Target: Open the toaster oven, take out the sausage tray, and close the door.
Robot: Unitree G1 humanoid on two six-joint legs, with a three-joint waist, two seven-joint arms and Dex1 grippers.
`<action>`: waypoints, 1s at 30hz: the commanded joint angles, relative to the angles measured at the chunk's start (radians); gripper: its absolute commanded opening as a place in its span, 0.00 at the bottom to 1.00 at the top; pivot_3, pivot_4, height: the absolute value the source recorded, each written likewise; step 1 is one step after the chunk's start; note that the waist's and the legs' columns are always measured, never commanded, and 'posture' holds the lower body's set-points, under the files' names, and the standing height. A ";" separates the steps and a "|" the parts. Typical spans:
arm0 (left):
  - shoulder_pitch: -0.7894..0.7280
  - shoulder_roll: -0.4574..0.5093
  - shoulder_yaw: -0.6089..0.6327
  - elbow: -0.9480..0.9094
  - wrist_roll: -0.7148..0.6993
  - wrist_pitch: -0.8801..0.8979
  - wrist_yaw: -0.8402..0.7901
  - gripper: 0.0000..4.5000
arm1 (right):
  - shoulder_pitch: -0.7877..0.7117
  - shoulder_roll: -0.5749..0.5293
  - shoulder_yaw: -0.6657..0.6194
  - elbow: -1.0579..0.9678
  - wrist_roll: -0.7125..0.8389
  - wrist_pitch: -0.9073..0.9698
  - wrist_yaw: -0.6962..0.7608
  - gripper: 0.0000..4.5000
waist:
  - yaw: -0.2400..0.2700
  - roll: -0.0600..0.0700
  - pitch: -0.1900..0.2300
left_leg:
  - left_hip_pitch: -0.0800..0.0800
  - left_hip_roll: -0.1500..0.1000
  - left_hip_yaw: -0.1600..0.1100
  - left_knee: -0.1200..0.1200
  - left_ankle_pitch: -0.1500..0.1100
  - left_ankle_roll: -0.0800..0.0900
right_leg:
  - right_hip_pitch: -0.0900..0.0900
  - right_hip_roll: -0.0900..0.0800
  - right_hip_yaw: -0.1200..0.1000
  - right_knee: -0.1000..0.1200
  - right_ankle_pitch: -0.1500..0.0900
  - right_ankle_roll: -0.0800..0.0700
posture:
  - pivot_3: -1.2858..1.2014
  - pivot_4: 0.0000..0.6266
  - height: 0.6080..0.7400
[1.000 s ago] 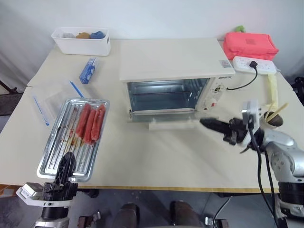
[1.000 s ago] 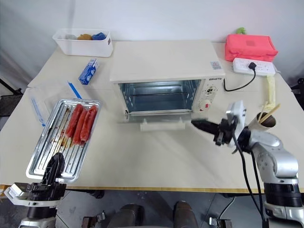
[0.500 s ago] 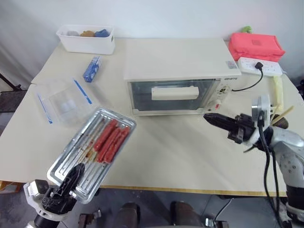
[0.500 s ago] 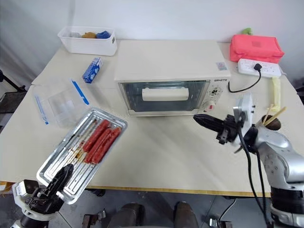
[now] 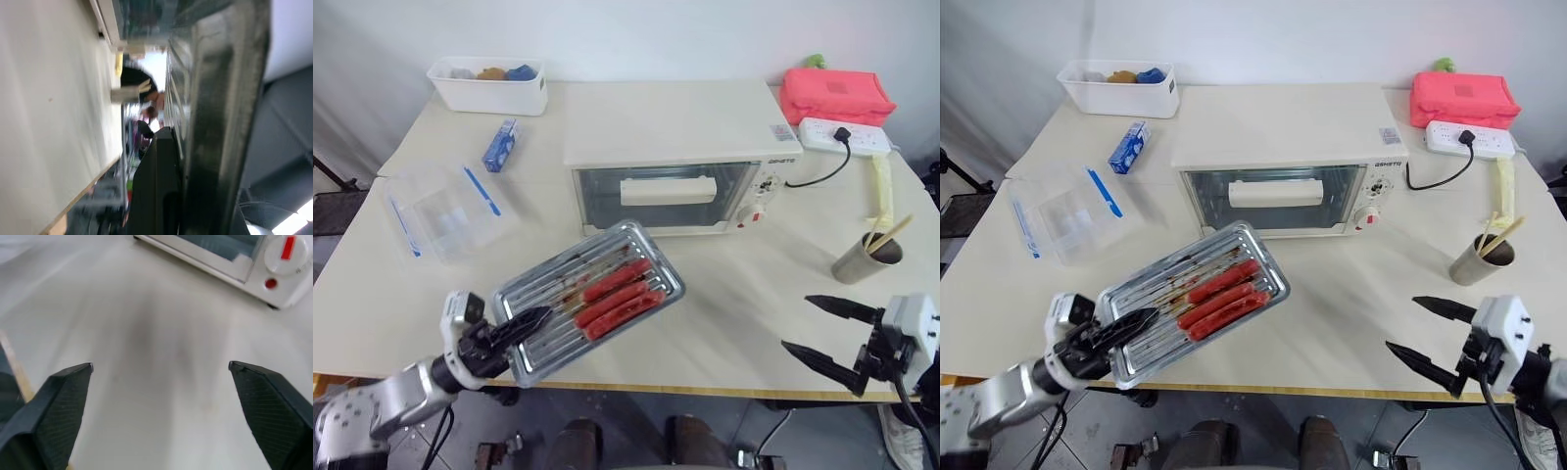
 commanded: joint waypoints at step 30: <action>-0.510 -0.174 -0.322 0.125 0.691 0.017 -0.004 0.41 | 0.173 0.114 -0.041 -0.226 0.038 -0.019 -0.152 1.00 | 0.051 0.005 -0.003 | -0.001 -0.006 -0.005 -0.001 0.008 0.001 | 0.005 -0.002 -0.001 -0.005 0.006 0.005 | 0.52 0.24 1.00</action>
